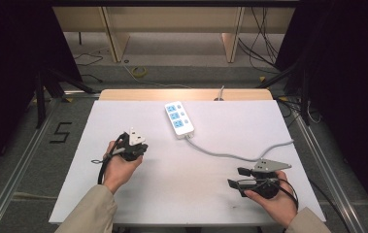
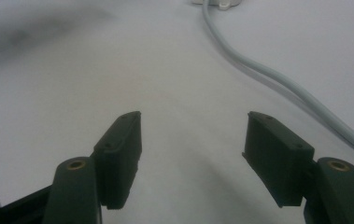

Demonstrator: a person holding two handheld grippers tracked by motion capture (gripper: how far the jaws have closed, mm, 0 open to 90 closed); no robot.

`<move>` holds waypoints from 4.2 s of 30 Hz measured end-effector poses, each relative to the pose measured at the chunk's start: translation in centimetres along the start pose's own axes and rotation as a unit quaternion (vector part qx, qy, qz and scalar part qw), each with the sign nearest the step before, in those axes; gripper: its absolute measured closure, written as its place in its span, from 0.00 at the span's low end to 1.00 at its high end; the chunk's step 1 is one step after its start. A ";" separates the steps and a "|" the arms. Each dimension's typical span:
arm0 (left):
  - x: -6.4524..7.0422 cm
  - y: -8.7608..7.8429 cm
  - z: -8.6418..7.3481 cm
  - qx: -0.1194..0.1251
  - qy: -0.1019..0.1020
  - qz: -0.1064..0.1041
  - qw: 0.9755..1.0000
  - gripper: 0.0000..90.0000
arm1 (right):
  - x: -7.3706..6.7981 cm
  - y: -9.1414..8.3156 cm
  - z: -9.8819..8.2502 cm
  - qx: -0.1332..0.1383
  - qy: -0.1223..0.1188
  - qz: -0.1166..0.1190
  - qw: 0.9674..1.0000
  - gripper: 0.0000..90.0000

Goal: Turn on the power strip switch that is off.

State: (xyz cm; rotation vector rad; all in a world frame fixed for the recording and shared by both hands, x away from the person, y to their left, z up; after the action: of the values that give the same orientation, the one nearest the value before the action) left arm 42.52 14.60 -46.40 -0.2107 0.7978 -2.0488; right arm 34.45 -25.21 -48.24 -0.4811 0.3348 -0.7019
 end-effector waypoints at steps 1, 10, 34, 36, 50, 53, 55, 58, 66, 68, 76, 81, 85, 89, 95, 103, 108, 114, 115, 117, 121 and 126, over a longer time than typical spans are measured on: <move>-0.1 0.0 0.1 -0.001 0.003 0.000 1.000 1.00 | 0.0 0.0 0.0 0.000 0.000 -0.001 1.000 0.42; -0.5 0.6 0.9 -0.004 0.014 0.004 1.000 1.00 | 0.0 0.0 -0.1 0.000 0.000 -0.001 1.000 0.41; -1.6 2.3 2.8 -0.012 0.030 0.006 0.999 1.00 | 0.1 -0.2 -0.2 0.001 -0.002 -0.004 1.000 0.42; -1.6 2.5 3.0 -0.011 0.026 0.008 1.000 1.00 | 0.1 -0.2 -0.2 0.001 -0.001 -0.005 1.000 0.42; -1.8 3.8 4.8 -0.009 0.040 0.011 0.999 1.00 | 0.1 -0.2 -0.2 0.002 -0.004 -0.004 1.000 0.41; -1.9 4.0 4.9 -0.012 0.045 0.010 0.999 1.00 | 0.1 -0.2 -0.2 0.000 -0.004 -0.005 1.000 0.41; -1.9 4.2 5.0 -0.009 0.040 0.011 0.999 1.00 | 0.1 -0.2 -0.2 0.001 -0.003 -0.005 1.000 0.41; -2.1 4.3 5.0 -0.016 0.044 0.011 0.999 1.00 | 0.2 -0.3 -0.1 0.004 -0.003 -0.006 1.000 0.41; -2.6 4.7 5.5 -0.015 0.043 0.015 0.999 1.00 | 0.2 -0.3 -0.2 0.002 -0.003 -0.006 1.000 0.41; -2.7 4.8 5.6 -0.016 0.044 0.015 0.999 1.00 | 0.2 -0.3 -0.2 0.002 -0.003 -0.006 1.000 0.41; -3.1 5.6 6.0 -0.016 0.045 0.016 0.999 1.00 | 0.3 -0.3 -0.2 0.003 -0.001 -0.007 1.000 0.41; -3.3 5.9 6.1 -0.015 0.043 0.011 0.999 1.00 | 0.4 -0.2 -0.2 0.003 0.000 -0.007 1.000 0.41; -3.4 6.1 6.3 -0.014 0.048 0.012 0.999 1.00 | 0.4 -0.2 -0.3 0.001 0.000 -0.007 1.000 0.41; -3.7 6.3 6.3 -0.012 0.049 0.015 0.999 1.00 | 0.3 -0.2 -0.2 0.002 -0.002 -0.006 1.000 0.41; -4.1 6.7 6.5 -0.010 0.043 0.011 0.999 1.00 | 0.3 -0.2 -0.2 0.000 -0.002 -0.006 1.000 0.41; -3.8 7.5 7.2 -0.006 0.049 0.006 0.999 1.00 | 0.4 -0.2 -0.3 0.002 0.000 -0.008 1.000 0.41; -3.7 8.1 7.4 -0.006 0.051 0.004 0.999 1.00 | 0.5 -0.2 -0.3 0.001 -0.001 -0.008 1.000 0.41; -3.7 8.5 8.0 -0.004 0.054 0.001 0.999 1.00 | 0.5 -0.1 -0.3 -0.001 0.000 -0.008 1.000 0.41; -3.7 8.5 8.1 -0.003 0.054 0.001 0.999 1.00 | 0.5 -0.1 -0.3 -0.002 0.000 -0.008 1.000 0.41; -3.7 8.7 8.3 -0.004 0.057 -0.002 0.998 1.00 | 0.5 -0.1 -0.3 -0.002 0.001 -0.008 1.000 0.41; -3.8 8.9 8.6 -0.001 0.056 -0.003 0.998 1.00 | 0.5 -0.1 -0.4 -0.002 0.001 -0.008 1.000 0.41; -3.8 9.2 9.2 0.000 0.062 -0.004 0.998 1.00 | 0.5 -0.1 -0.4 -0.002 0.004 -0.008 1.000 0.41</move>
State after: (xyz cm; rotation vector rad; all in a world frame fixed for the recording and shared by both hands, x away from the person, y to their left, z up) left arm 55.06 9.91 -44.34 -0.0866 0.8734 -2.0861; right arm 34.62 -25.74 -48.63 -0.4853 0.3394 -0.7187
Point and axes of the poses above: each handheld gripper's, and its own axes: y roughly forward along the jaws, z roughly out of its top, x roughly to its right, the point moved 2 cm from there along y, roughly forward along the jaws, and after that the axes turned 4 degrees about x, right-handed, at the moved point
